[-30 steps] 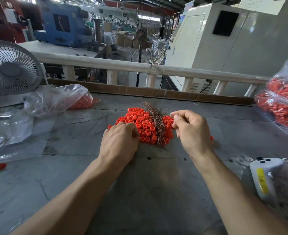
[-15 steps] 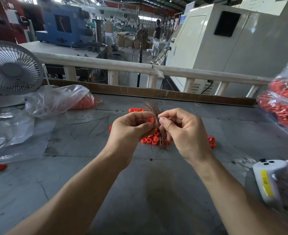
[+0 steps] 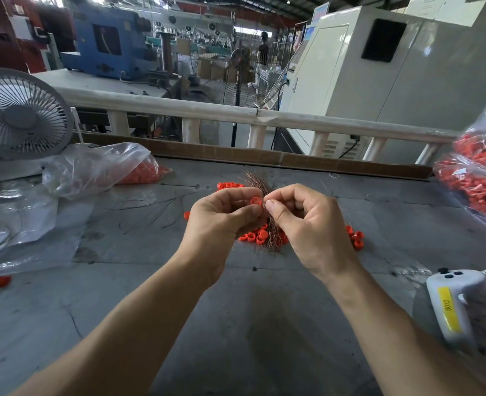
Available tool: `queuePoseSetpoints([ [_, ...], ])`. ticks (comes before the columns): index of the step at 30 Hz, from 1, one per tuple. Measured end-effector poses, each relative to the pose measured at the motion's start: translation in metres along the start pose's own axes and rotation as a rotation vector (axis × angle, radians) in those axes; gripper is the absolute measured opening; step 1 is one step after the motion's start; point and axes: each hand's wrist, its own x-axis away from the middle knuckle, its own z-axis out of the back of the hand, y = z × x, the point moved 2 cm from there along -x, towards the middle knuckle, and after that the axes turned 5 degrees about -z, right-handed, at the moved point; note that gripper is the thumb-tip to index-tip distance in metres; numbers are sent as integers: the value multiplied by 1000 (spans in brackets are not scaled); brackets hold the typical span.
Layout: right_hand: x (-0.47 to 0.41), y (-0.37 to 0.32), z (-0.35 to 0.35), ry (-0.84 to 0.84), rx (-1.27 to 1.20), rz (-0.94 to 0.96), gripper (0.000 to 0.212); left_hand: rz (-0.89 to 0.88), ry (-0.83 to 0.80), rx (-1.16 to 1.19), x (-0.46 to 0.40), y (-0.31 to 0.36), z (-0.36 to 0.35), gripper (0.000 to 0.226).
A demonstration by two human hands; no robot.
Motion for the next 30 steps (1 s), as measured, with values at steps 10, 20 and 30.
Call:
queuePoseSetpoints([
  [10,1,-3,0,-11,3,8,11,-88,-2,-62,1,1,0,22],
  [20,2,-5,1,-12,41,-11,13,-114,-21,-86,0,0,-1,22],
  [30,1,-3,-1,16,62,-22,11,-177,-4,-155,2,0,-3,21],
])
